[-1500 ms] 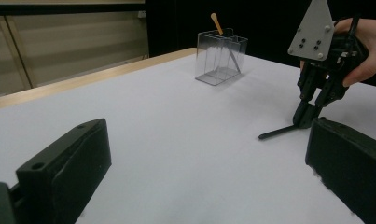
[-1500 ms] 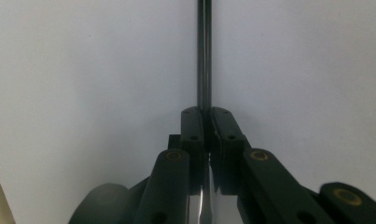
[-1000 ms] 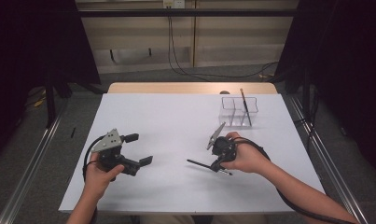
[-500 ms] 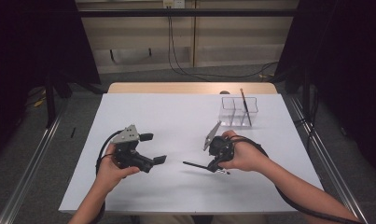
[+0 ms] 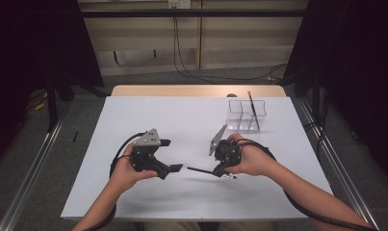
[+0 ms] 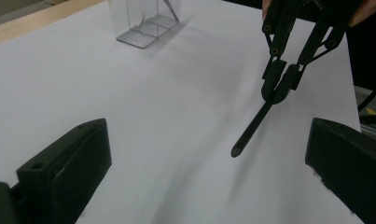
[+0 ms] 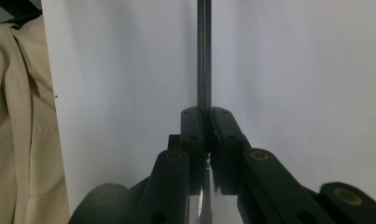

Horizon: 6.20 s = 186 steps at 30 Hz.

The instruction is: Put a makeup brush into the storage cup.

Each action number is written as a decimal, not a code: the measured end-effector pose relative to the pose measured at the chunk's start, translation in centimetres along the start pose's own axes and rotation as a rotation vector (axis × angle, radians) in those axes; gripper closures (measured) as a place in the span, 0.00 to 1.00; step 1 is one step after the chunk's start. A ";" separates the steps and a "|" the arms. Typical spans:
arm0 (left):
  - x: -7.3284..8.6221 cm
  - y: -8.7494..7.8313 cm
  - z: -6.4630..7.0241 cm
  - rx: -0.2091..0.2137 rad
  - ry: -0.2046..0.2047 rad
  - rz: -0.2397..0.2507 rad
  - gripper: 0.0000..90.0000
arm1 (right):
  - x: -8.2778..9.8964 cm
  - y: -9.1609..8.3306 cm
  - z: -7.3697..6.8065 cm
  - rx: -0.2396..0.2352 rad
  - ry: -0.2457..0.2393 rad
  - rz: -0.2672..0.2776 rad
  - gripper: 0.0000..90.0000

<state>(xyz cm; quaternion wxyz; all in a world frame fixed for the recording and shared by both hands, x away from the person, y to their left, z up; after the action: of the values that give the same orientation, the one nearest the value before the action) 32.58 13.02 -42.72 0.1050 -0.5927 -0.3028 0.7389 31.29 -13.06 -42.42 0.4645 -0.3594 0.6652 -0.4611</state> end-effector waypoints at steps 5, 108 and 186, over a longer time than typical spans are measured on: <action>-0.5 0.7 0.4 0.007 0.024 -0.044 0.03 | -0.3 -0.2 -0.2 -0.004 -0.006 0.007 0.94; -0.4 3.9 1.8 0.152 0.165 -0.409 0.93 | 1.0 -1.7 1.6 -0.015 0.027 0.534 0.16; -0.6 3.6 1.1 0.157 -0.017 -0.022 0.93 | 2.1 -2.3 1.9 -0.048 0.149 0.878 0.52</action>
<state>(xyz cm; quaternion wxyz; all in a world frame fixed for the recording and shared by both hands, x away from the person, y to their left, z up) 32.42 9.50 -44.18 0.1569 -0.5730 -0.2512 0.7642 32.55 -16.21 -41.10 0.5586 -0.0196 0.7969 -0.2290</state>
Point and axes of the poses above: each handheld gripper's, and its own axes: y roughly forward along the jaws, x roughly out of its underside, z roughly to its right, the point moved 1 cm from there along y, roughly forward along the jaws, and after that the axes turned 4 degrees about -z, right-handed, at the moved point
